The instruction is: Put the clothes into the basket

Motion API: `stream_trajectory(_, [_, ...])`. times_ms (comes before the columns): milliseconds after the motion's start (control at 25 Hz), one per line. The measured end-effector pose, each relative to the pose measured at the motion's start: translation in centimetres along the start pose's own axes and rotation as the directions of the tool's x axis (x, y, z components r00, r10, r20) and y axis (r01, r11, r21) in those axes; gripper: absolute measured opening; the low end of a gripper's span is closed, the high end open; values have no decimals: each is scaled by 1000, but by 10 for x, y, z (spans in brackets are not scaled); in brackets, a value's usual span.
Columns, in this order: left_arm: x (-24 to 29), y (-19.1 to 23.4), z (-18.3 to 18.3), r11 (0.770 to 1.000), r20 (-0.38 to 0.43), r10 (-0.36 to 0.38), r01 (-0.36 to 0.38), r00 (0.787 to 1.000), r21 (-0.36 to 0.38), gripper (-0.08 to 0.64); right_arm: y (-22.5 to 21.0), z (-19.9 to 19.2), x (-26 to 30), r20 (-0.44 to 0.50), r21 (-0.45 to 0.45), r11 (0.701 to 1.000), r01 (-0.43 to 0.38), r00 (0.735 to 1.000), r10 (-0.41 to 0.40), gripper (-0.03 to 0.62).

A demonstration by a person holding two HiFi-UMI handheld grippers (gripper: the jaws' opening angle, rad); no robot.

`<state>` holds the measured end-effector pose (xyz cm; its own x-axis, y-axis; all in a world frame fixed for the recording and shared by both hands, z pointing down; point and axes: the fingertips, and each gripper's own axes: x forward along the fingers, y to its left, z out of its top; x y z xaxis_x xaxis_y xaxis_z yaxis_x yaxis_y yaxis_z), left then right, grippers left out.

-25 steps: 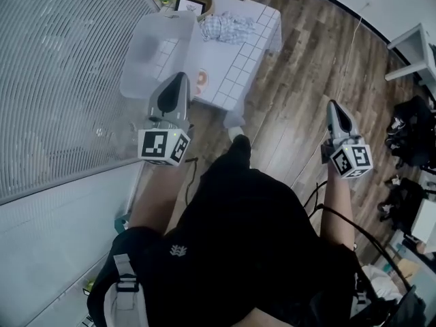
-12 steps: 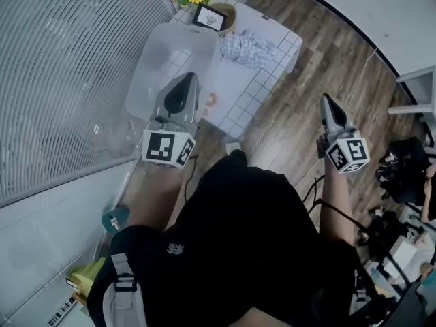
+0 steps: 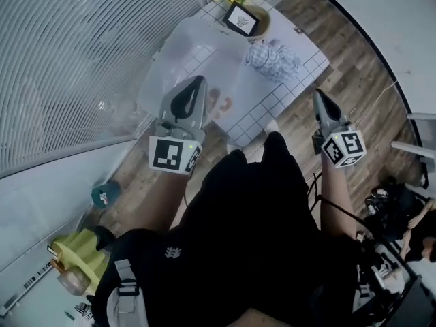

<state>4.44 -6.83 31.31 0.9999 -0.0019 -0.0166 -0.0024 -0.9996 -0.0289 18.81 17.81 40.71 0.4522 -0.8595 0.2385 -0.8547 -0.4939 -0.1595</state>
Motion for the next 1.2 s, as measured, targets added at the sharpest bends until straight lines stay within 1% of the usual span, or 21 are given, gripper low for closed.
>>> stream_trajectory(120, [-5,16,-9,996,-9,90,-90,996,-20,8,0,2,40,-27,-27,995,-98,995,97,2])
stream_trajectory(200, [-9,25,-15,986,-18,166,-166,986,-28,8,-3,5,67,-42,-36,985,-168,985,167,2])
stream_trajectory(240, [-10,29,-17,977,-25,209,-210,978,-31,8,-5,9,82,-48,-36,978,-207,978,205,2])
stream_trajectory(360, [-13,34,-22,942,-50,331,-333,942,-41,8,-11,21,124,-71,-48,948,-316,947,312,2])
stream_trajectory(520, [-5,32,-22,895,-56,442,-444,895,-41,8,-17,27,163,-103,-61,905,-422,904,415,2])
stream_trajectory(600, [2,30,-20,866,-50,495,-497,868,-49,8,-18,21,180,-136,-55,880,-472,877,461,2])
stream_trajectory(680, [9,25,-21,843,-54,533,-536,844,-53,8,-18,13,193,-167,-44,855,-517,847,504,2])
stream_trajectory(760, [13,22,-23,820,-67,566,-570,821,-52,8,-16,7,204,-179,-33,835,-550,825,536,2])
stream_trajectory(880, [8,21,-21,782,-95,617,-622,781,-44,8,-9,-1,216,-188,-32,807,-589,797,574,2])
stream_trajectory(960, [4,22,-20,761,-108,642,-648,759,-28,8,-1,-8,220,-206,-33,785,-618,773,600,2])
stream_trajectory(1000, [1,22,-20,752,-114,652,-659,749,-24,8,1,-11,222,-216,-33,780,-625,766,605,2])
stream_trajectory(1120, [-8,26,-27,724,-127,683,-690,719,-12,8,2,-24,227,-244,-27,785,-619,765,596,2])
stream_trajectory(1160, [-12,28,-29,718,-127,690,-696,713,-7,8,3,-30,229,-257,-26,787,-616,765,590,2])
stream_trajectory(1200, [-14,29,-32,716,-126,692,-698,711,-4,8,4,-36,230,-272,-26,789,-614,764,585,2])
